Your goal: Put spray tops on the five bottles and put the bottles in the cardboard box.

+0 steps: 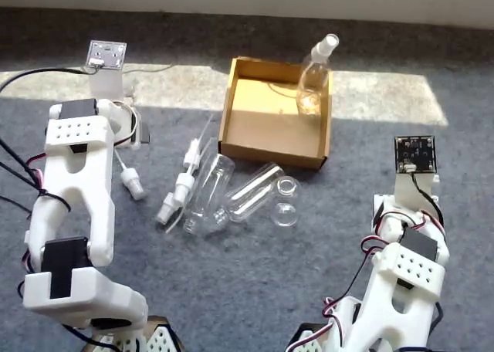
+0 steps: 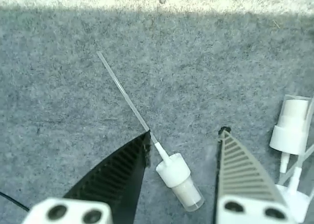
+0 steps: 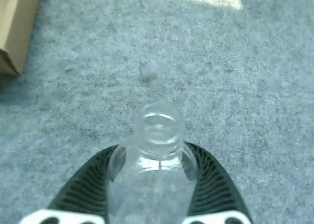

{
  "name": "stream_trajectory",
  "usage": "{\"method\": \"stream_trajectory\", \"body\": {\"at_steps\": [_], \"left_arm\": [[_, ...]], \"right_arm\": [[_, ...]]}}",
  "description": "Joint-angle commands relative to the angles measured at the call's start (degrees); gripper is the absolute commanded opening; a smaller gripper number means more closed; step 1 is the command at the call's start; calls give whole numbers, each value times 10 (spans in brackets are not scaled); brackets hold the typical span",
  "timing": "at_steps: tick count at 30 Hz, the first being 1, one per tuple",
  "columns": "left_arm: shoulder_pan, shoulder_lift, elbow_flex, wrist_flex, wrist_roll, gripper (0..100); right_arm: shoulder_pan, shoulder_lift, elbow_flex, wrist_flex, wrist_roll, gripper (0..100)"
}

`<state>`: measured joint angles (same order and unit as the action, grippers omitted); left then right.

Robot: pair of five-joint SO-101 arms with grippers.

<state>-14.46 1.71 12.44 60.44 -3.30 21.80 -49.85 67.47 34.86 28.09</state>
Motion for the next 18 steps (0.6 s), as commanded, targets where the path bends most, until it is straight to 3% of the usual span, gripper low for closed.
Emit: {"method": "stream_trajectory", "body": {"at_steps": [1, 4, 10, 13, 18], "left_arm": [[-21, -3, -28, 15, -17, 210], [-44, -1, -27, -1, -69, 210], [-58, -1, -31, -45, -316, 210], [-58, -1, -27, -39, -286, 210], [-57, 30, -2, -60, -165, 210]], "right_arm": [[5, -16, -2, 2, 5, 4], [6, -16, -1, 2, 5, 4], [5, -16, -1, 2, 5, 4], [6, -16, -1, 6, 4, 4], [1, -16, -2, 25, 3, 4]]}}
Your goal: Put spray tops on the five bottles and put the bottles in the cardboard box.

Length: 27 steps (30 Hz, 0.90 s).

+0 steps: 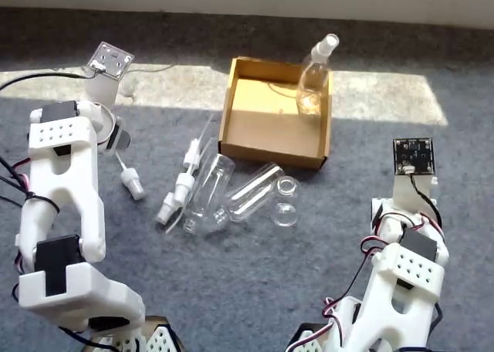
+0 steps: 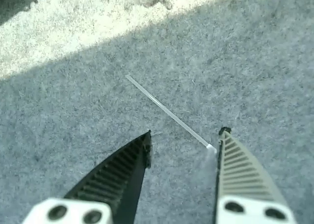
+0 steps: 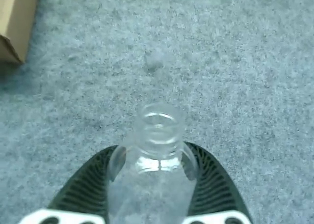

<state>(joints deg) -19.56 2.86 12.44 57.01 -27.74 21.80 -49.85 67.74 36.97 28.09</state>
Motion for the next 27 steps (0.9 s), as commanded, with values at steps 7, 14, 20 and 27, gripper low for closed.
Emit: {"method": "stream_trajectory", "body": {"at_steps": [7, 14, 20, 27], "left_arm": [[-19, 128, -3, -80, 102, 210], [-93, 130, 31, -78, 23, 210], [-145, 125, 40, 9, -8, 210], [-129, 25, 44, 113, 171, 210]], "right_arm": [[6, -16, -5, 4, 5, 4], [5, -16, -5, 4, 5, 4], [5, -16, -5, 4, 5, 4], [1, -16, -5, 4, 2, 4]]}}
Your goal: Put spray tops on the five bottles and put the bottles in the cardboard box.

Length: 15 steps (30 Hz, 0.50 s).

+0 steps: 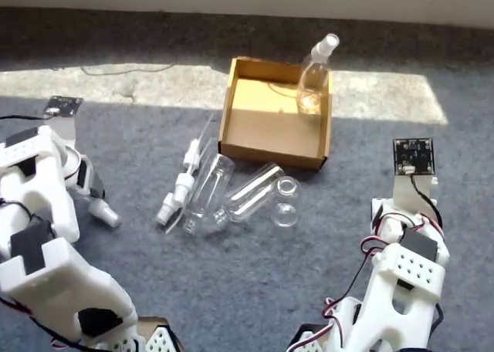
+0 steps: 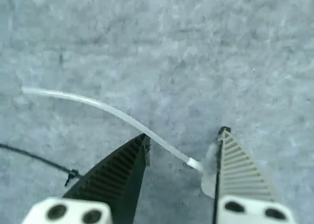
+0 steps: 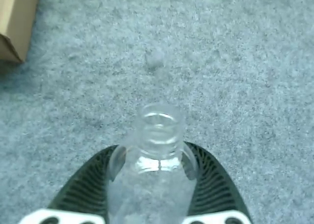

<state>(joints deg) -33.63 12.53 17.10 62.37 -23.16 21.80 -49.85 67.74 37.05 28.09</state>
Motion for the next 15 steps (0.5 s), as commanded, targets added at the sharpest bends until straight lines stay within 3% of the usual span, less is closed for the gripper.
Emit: {"method": "stream_trajectory", "body": {"at_steps": [1, 5, 8, 12, 15], "left_arm": [[24, -84, -1, 74, 167, 210], [80, -101, -4, 116, 287, 210], [99, -108, -17, 101, 311, 213], [100, -138, -96, 85, 236, 210], [122, -172, -145, 123, 68, 210]], "right_arm": [[1, -16, -5, 4, 2, 4], [5, -16, -4, 4, 2, 4], [5, -16, -4, 4, 2, 4], [6, -16, -4, 4, 5, 4], [6, -16, -4, 4, 5, 4]]}}
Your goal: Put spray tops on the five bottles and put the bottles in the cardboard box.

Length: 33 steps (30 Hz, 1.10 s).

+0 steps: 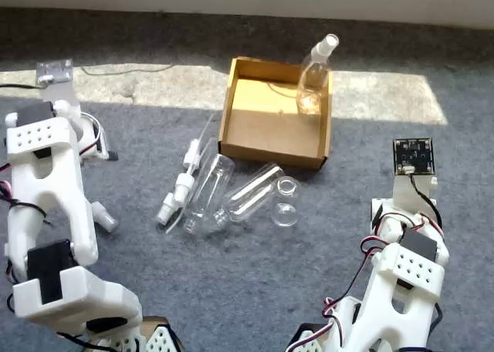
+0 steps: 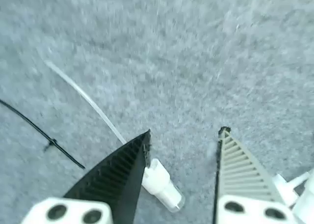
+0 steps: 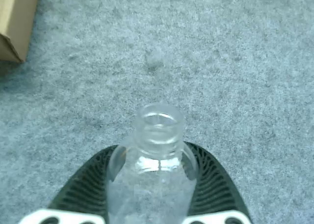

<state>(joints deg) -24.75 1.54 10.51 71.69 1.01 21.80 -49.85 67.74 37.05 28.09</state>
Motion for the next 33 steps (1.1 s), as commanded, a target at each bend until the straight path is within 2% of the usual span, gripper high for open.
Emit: {"method": "stream_trajectory", "body": {"at_steps": [1, 5, 7, 10, 12, 16, 21, 26, 29, 33], "left_arm": [[44, -73, -90, 56, -253, 210], [53, -102, -96, 181, -636, 210], [32, -113, -79, 204, -790, 210], [0, -115, -48, 182, -909, 210], [-10, -112, -29, 149, -915, 210], [-13, -110, 45, 49, -853, 210], [-29, -111, 128, -47, -935, 210], [-44, -111, 176, -100, -1023, 213], [-44, -111, 199, -128, -1049, 213], [-41, -110, 246, -216, -1051, 213]], "right_arm": [[6, -16, -4, 5, 5, 4], [5, -16, -4, 5, 5, 4], [5, -16, -4, 5, 5, 4], [4, -16, 5, 4, 5, 4], [2, -16, 14, 4, 6, 4], [4, -15, 15, 4, 6, 4], [2, -16, 15, 4, 6, 4], [5, -16, 15, 4, 6, 4], [4, -16, 15, 4, 6, 4], [2, -16, 15, 4, 6, 4]]}}
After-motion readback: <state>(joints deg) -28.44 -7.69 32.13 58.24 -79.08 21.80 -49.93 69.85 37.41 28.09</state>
